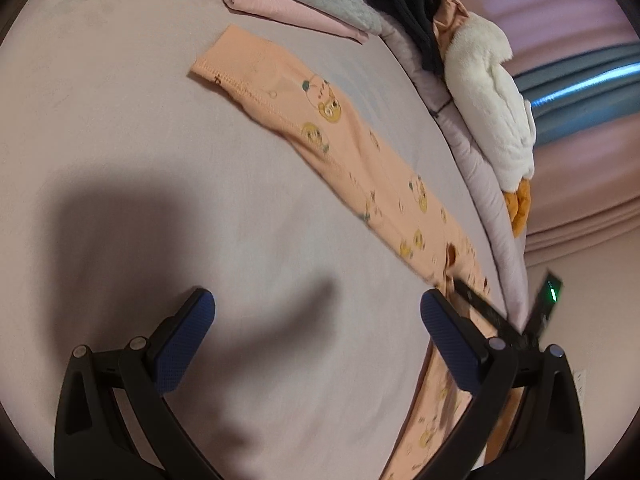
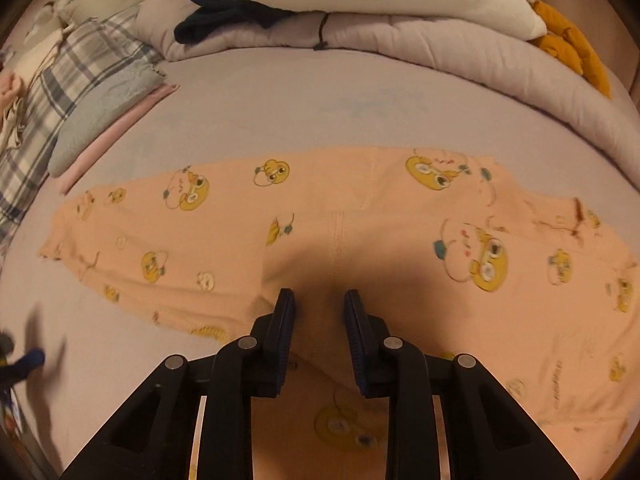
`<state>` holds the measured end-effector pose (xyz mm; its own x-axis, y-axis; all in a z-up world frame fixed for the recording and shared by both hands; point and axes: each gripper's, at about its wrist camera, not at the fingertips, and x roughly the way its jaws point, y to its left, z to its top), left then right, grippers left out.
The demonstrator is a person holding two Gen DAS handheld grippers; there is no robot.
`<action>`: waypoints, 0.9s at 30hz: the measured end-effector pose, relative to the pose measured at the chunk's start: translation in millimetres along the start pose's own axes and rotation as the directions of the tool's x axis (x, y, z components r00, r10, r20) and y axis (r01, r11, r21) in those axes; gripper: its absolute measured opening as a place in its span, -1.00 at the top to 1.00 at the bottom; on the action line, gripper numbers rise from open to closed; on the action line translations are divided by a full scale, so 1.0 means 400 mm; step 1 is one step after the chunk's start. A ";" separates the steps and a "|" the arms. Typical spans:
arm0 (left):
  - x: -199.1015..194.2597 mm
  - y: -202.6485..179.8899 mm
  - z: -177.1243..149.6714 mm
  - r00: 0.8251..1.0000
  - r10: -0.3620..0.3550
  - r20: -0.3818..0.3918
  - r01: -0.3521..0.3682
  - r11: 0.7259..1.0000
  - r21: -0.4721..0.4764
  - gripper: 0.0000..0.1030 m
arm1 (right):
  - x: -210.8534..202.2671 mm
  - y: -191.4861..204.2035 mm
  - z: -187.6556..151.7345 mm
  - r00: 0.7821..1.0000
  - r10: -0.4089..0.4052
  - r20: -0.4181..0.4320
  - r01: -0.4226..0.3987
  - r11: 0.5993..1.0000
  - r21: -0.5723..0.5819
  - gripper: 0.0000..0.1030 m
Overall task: Fold small clothes
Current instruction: 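Lay the held sleeve across the shirt body with the right gripper, then grasp the other sleeve cuff with the left gripper and fold it across the body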
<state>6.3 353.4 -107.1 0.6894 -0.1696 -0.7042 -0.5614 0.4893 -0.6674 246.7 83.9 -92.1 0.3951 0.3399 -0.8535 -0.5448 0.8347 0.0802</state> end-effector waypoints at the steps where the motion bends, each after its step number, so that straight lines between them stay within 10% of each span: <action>1: 0.003 0.000 0.009 1.000 -0.008 0.000 0.008 1.000 -0.005 -0.99 | -0.030 0.005 -0.010 1.000 0.011 0.027 -0.010 1.000 -0.013 0.47; 27: 0.065 0.066 0.268 0.982 -0.094 0.166 0.123 0.977 -0.175 -0.96 | -0.211 -0.167 -0.254 0.981 0.173 0.089 -0.188 0.960 0.205 0.46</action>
<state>58.3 453.7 -117.2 0.8056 -0.0703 -0.5883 -0.5435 0.3077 -0.7809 174.5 -44.6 -77.6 0.3595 0.5165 -0.7772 -0.4458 0.8267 0.3432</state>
